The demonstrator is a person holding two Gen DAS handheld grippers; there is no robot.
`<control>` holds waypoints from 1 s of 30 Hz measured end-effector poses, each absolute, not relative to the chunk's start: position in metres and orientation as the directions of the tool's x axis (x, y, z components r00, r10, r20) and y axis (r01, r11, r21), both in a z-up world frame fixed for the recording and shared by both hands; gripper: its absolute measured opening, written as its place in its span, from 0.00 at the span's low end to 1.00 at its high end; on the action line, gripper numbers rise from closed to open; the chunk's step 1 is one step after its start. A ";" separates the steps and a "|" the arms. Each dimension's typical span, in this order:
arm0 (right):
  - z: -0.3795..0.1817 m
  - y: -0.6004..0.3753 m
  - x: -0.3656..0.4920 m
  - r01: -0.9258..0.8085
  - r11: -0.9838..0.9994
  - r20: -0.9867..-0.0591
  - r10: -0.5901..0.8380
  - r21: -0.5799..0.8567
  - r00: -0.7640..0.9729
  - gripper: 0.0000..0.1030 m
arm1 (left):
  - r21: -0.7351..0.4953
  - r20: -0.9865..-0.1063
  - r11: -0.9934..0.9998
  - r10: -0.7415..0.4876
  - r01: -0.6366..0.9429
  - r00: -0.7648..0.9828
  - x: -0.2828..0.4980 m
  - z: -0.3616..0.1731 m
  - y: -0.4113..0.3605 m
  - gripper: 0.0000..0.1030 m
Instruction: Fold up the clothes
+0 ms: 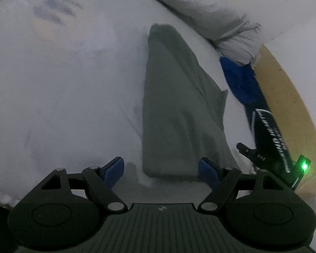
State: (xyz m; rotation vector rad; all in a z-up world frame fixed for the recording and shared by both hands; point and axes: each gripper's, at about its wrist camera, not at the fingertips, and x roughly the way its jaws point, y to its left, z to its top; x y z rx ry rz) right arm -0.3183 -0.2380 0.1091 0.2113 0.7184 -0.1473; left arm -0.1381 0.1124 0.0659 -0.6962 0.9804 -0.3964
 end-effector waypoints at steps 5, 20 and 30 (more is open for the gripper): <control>0.108 -0.243 -0.327 0.184 0.975 -0.650 -0.059 0.127 0.757 0.23 | -0.716 -0.596 0.697 -0.644 0.048 0.479 -0.124 0.047 0.101 0.75; 0.127 -0.183 -0.381 -0.116 0.993 -0.524 0.086 -0.024 0.848 0.54 | -0.799 -0.526 0.600 -0.722 0.029 0.448 -0.102 0.059 0.101 0.12; 0.103 -0.108 -0.409 -0.334 0.824 -0.505 0.068 -0.458 0.860 0.71 | -0.860 -0.454 0.509 -0.750 -0.018 0.481 -0.086 0.108 0.090 0.10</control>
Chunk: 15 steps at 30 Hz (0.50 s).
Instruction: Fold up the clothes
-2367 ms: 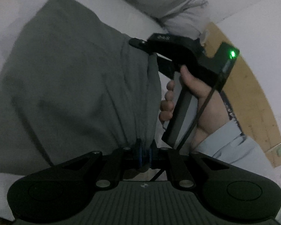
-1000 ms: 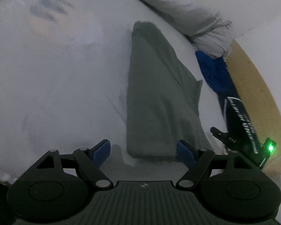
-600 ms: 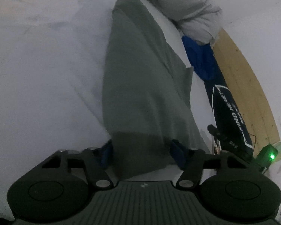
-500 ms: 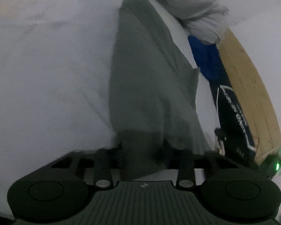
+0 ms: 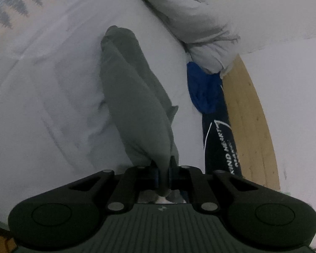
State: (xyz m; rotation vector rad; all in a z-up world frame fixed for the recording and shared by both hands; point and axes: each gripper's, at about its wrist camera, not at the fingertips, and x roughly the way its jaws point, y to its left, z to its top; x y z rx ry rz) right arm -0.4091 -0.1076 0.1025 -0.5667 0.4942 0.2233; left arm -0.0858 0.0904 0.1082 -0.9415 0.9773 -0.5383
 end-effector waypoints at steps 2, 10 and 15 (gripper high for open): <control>0.098 -0.101 -0.409 -0.318 0.787 -0.475 0.037 -0.528 0.879 0.73 | -0.861 -0.457 0.508 -0.747 -0.029 0.483 -0.086 0.111 0.089 0.10; 0.076 -0.079 -0.401 -0.287 0.680 -0.428 -0.045 -0.675 0.903 0.76 | -0.886 -0.430 0.458 -0.748 -0.077 0.506 -0.086 0.116 0.086 0.10; 0.067 -0.073 -0.393 -0.246 0.663 -0.415 -0.107 -0.708 0.904 0.75 | -0.902 -0.409 0.415 -0.740 -0.116 0.533 -0.086 0.119 0.086 0.10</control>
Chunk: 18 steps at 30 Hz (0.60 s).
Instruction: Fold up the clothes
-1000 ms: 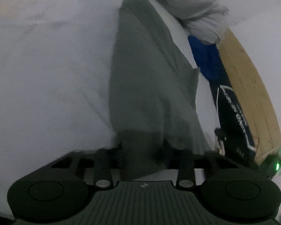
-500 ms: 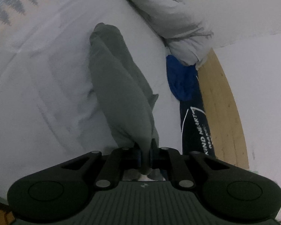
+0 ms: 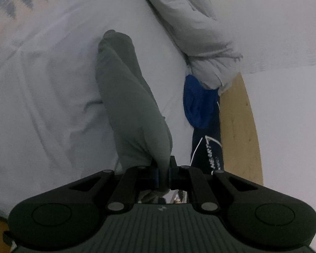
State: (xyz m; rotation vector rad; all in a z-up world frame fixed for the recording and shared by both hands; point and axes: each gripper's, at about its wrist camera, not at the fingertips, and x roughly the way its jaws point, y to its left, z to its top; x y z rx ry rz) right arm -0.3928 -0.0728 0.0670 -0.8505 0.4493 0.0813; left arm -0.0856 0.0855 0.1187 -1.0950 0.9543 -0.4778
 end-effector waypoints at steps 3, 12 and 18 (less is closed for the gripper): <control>0.066 -0.069 -0.395 -0.233 0.659 -0.403 -0.117 -0.715 0.908 0.72 | -0.911 -0.391 0.395 -0.743 -0.116 0.543 -0.083 0.123 0.083 0.10; 0.121 -0.088 -0.385 -0.228 0.751 -0.453 -0.104 -0.619 0.886 0.17 | -0.926 -0.353 0.363 -0.738 -0.103 0.574 -0.082 0.145 0.094 0.10; 0.214 -0.089 -0.388 -0.237 0.751 -0.405 -0.044 -0.616 0.913 0.14 | -0.945 -0.268 0.327 -0.718 -0.029 0.643 -0.094 0.200 0.117 0.10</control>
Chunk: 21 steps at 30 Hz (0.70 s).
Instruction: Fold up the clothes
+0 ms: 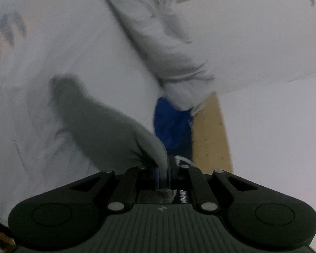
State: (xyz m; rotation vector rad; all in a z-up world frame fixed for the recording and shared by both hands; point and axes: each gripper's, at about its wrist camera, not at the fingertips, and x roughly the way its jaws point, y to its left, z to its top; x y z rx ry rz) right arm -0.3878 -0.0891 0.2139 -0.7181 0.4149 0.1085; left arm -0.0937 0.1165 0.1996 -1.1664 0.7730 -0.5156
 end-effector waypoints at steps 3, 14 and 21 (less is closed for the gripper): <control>0.261 -0.081 -0.388 -0.246 0.707 -0.359 -0.011 -0.663 0.933 0.13 | -0.950 -0.214 0.311 -0.704 0.022 0.677 -0.107 0.231 0.133 0.10; 0.370 0.009 -0.396 -0.269 0.520 -0.213 0.165 -0.811 0.963 0.13 | -0.934 -0.123 0.344 -0.567 0.099 0.814 -0.213 0.294 0.227 0.10; 0.388 0.102 -0.384 -0.342 0.431 -0.200 0.341 -0.835 0.918 0.13 | -0.901 -0.138 0.433 -0.362 0.035 0.922 -0.281 0.302 0.294 0.09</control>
